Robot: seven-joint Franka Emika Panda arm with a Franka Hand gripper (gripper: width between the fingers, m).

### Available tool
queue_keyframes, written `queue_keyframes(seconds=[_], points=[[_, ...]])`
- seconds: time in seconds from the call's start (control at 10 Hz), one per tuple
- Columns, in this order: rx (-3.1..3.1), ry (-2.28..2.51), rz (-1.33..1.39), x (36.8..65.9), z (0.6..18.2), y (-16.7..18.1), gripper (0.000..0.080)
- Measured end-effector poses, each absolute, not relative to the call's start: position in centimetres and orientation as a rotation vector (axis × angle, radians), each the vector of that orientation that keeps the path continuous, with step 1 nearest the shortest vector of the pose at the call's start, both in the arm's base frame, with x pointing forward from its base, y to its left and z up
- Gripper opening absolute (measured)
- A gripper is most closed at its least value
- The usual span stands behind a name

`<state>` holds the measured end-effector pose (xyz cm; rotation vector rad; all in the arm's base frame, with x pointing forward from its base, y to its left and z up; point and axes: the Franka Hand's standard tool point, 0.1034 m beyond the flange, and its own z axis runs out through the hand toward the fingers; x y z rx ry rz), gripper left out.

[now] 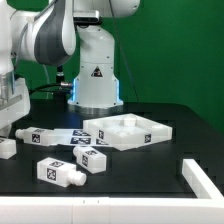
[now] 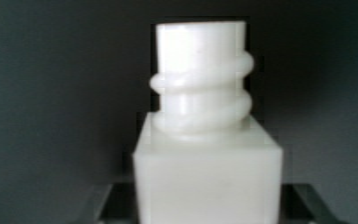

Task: Assemble one leg

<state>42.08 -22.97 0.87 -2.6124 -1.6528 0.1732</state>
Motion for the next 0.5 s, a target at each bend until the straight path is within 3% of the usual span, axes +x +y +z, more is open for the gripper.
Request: queue_keyframes(seconds=[0.1,0.2,0.3,0.5], points=[[-2.613,-1.653,0.173,42.1,0.9,-23.0,0.0567],[-2.639,-1.618,0.172,42.4,1.2,-22.6,0.0567],[-2.724,-1.512,0.165,43.4,2.8,-20.7,0.0632],[-2.799,-1.424,0.142,44.9,5.4,-16.3,0.0644]])
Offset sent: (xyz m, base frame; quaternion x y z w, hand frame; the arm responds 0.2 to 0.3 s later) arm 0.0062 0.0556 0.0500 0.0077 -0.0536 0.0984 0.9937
